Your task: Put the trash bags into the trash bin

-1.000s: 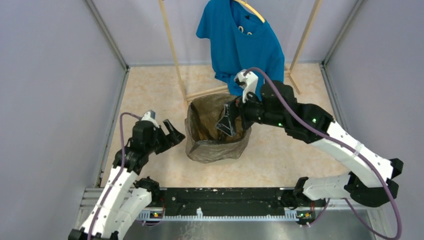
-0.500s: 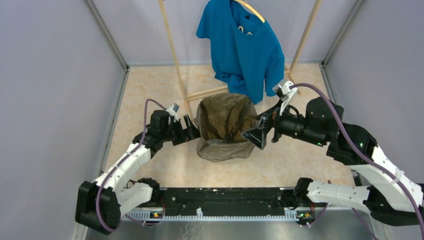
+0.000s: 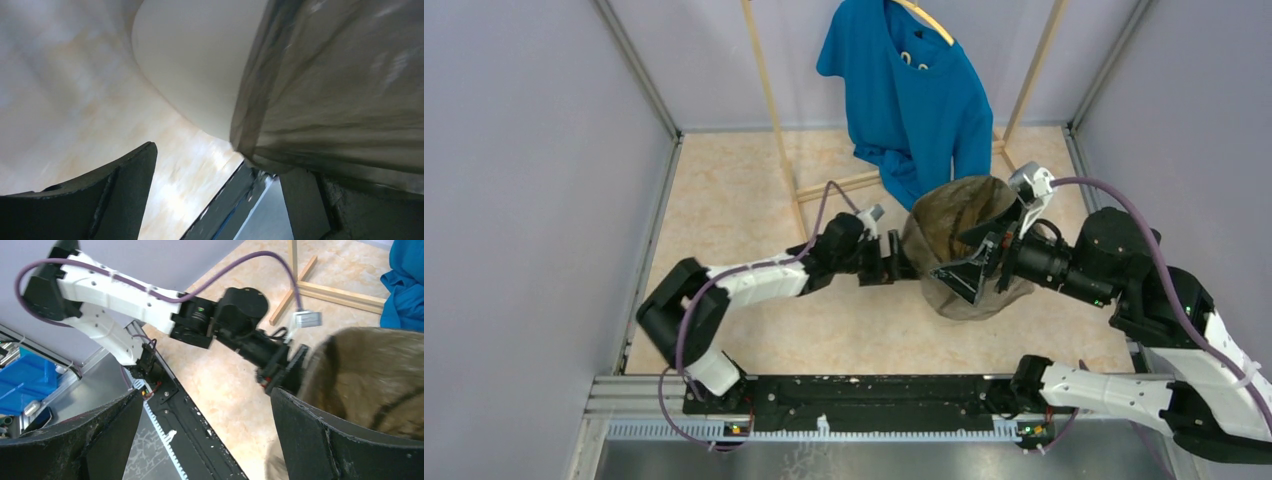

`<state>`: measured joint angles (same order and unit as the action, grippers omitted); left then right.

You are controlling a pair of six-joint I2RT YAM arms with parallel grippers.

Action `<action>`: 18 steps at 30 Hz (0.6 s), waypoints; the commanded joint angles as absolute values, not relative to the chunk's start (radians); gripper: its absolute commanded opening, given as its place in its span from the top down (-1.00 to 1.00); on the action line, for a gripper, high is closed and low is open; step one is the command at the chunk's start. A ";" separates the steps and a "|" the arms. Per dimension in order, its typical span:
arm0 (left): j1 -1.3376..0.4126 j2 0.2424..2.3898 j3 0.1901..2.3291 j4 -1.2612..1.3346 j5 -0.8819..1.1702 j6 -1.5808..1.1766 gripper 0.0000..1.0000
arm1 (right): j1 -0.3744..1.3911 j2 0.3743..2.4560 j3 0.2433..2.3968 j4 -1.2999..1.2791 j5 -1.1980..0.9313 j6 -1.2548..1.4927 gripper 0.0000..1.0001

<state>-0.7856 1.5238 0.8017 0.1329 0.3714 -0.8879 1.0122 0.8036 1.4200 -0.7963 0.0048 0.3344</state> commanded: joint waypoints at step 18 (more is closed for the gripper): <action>-0.988 2.040 1.379 0.268 0.370 -0.885 -0.96 | 1.009 0.673 1.396 -0.819 0.090 0.384 -0.97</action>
<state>-1.0161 2.2314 1.5295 0.2214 0.4061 -0.9173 1.0122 0.6872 1.4002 -0.8238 0.0566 0.3756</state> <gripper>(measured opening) 0.955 0.985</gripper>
